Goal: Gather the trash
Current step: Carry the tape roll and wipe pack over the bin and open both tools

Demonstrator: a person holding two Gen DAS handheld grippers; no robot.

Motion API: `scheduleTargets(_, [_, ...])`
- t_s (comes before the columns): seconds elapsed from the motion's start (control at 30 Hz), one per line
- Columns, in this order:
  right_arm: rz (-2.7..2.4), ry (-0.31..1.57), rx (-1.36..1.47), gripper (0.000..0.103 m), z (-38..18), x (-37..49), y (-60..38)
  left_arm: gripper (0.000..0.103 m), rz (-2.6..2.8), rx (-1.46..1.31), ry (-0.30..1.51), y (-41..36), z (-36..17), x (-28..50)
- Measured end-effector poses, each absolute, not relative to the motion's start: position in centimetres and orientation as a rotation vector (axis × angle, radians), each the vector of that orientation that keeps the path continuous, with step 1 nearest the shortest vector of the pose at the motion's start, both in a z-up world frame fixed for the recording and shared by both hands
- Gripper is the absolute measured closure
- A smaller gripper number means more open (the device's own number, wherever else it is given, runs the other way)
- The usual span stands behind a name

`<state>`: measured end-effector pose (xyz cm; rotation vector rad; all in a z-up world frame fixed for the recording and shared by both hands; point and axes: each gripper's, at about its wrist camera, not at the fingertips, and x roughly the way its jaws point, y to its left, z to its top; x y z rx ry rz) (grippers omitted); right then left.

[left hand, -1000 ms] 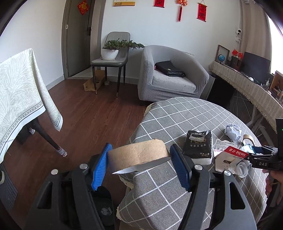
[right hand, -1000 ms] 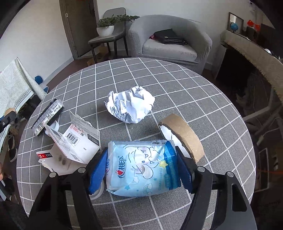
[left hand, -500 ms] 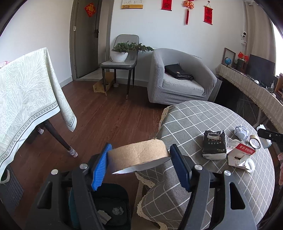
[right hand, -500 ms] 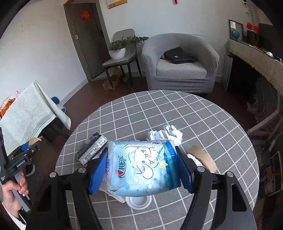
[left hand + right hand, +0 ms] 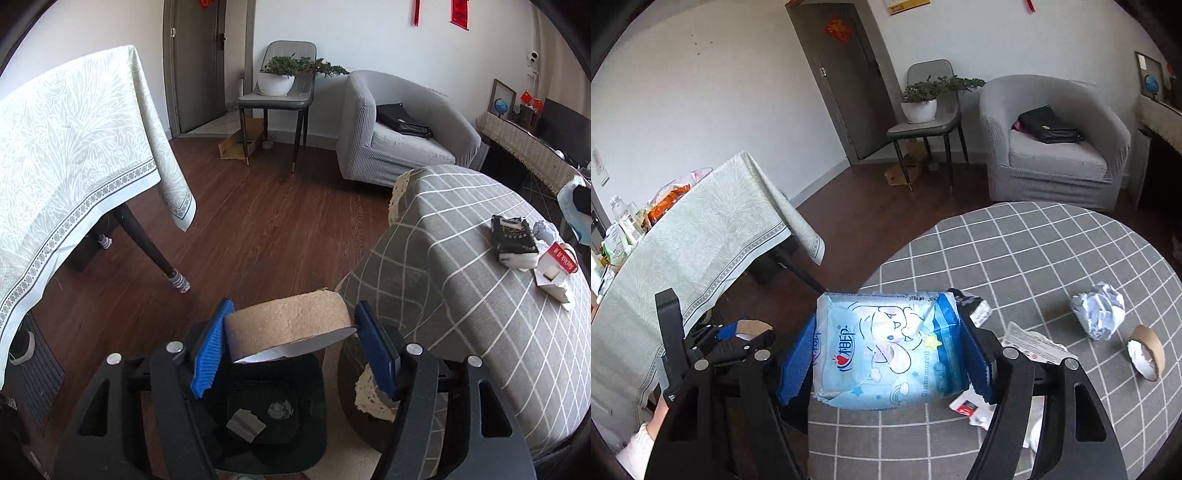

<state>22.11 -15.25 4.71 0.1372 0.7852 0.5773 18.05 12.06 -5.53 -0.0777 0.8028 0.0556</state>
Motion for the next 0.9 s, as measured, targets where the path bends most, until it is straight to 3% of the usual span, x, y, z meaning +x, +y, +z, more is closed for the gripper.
scheduleTargets(0.4, [0.768,0.848,0.095,0.031,2.4,21.4,-4.3,0.033,0.154,-0.047,1.062,19.0,-13.1,17.9])
scheduleTargets(0.9, [0.844,1.006,0.036,0.031,-3.4,21.5,4.9,0.03,0.101,-0.042,1.287,22.1,-19.6,16.5])
